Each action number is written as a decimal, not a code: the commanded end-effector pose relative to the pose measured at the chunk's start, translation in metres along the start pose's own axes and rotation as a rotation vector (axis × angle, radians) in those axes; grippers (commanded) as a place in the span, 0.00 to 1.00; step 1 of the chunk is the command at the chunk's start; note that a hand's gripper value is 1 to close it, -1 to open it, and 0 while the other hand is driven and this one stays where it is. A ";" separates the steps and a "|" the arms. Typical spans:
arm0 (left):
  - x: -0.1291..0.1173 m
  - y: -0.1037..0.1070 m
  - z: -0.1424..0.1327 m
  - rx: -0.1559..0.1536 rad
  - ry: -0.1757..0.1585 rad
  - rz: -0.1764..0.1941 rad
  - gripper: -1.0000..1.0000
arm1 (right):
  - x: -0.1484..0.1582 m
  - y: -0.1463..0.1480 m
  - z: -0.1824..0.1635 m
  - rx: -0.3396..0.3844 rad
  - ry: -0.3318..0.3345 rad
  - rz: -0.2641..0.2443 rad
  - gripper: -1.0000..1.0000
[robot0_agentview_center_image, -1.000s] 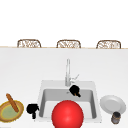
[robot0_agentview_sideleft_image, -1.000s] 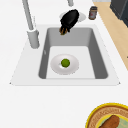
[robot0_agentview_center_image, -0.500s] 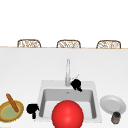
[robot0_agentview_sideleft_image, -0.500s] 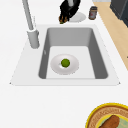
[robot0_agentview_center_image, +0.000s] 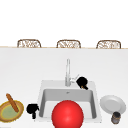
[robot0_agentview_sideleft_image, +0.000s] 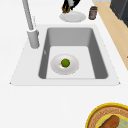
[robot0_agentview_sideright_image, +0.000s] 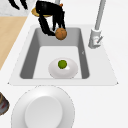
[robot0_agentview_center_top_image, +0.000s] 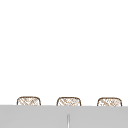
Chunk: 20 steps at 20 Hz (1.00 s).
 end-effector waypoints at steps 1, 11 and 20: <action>0.000 0.000 0.000 0.000 0.000 0.000 0.50 | -0.010 0.011 0.025 -0.014 0.006 -0.031 1.00; 0.000 0.000 0.000 0.000 0.000 0.000 0.50 | -0.025 0.028 0.082 -0.062 -0.004 -0.086 1.00; 0.000 0.000 0.000 0.000 0.000 0.000 0.50 | -0.028 0.038 0.131 -0.082 -0.003 -0.152 1.00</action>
